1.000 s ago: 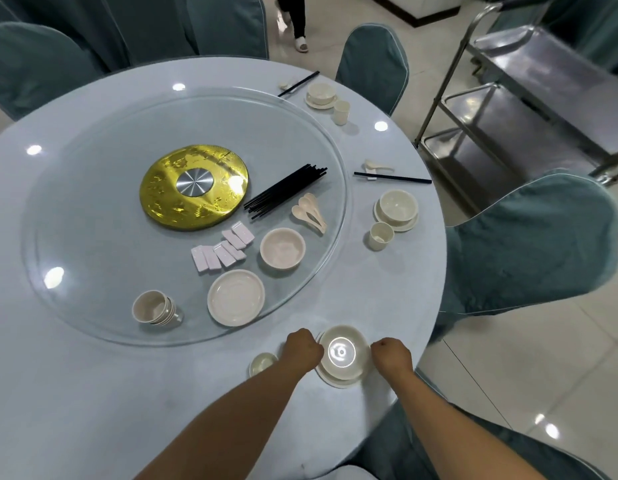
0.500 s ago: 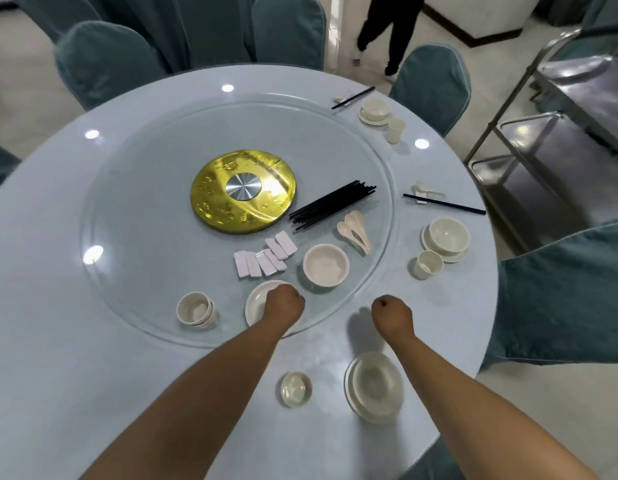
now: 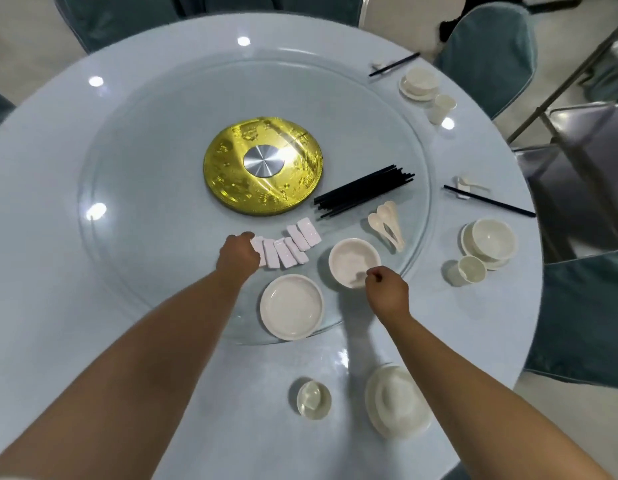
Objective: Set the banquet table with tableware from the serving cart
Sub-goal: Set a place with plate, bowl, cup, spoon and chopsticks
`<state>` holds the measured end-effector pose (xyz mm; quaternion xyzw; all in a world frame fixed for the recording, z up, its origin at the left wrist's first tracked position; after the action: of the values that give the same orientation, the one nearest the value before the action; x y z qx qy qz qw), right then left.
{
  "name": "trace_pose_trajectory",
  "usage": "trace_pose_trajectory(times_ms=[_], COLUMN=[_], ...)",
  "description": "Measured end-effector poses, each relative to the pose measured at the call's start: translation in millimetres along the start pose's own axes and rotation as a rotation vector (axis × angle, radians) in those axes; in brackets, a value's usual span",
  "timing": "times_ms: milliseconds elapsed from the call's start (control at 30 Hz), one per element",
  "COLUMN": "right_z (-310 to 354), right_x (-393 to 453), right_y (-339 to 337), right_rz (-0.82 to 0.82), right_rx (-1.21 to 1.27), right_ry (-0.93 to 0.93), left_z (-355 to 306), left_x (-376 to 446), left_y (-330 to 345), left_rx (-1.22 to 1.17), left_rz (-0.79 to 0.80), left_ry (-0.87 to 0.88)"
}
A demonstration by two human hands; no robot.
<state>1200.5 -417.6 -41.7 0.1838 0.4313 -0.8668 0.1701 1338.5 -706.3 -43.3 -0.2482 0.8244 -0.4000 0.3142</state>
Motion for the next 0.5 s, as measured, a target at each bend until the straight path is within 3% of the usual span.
trace_pose_trajectory(times_ms=[133,333,500], right_z=[-4,-8,-8], right_x=[5,7,-2], right_y=[2,-5,-8], right_rz=[-0.052,-0.112,-0.107], right_rx=[0.059,0.132,0.144], right_ry=[0.019,0.021,0.014], left_z=[4,3,4], left_x=[16,24,12], left_y=[10,5,-7], left_rx=[0.111,0.161,-0.013], left_rz=[0.181,0.113,-0.046], left_ry=[0.003,0.003,-0.029])
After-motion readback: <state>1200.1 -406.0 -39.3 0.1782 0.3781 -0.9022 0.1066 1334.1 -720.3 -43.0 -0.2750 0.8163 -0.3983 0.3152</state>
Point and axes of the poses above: each hand's wrist, its own x-axis towards the middle knuckle, its own y-axis out of the palm, z = x × y, the point moved 3 cm from there along x, towards the middle knuckle, and after that the axes turned 11 degrees about y, right-handed, at the moved point
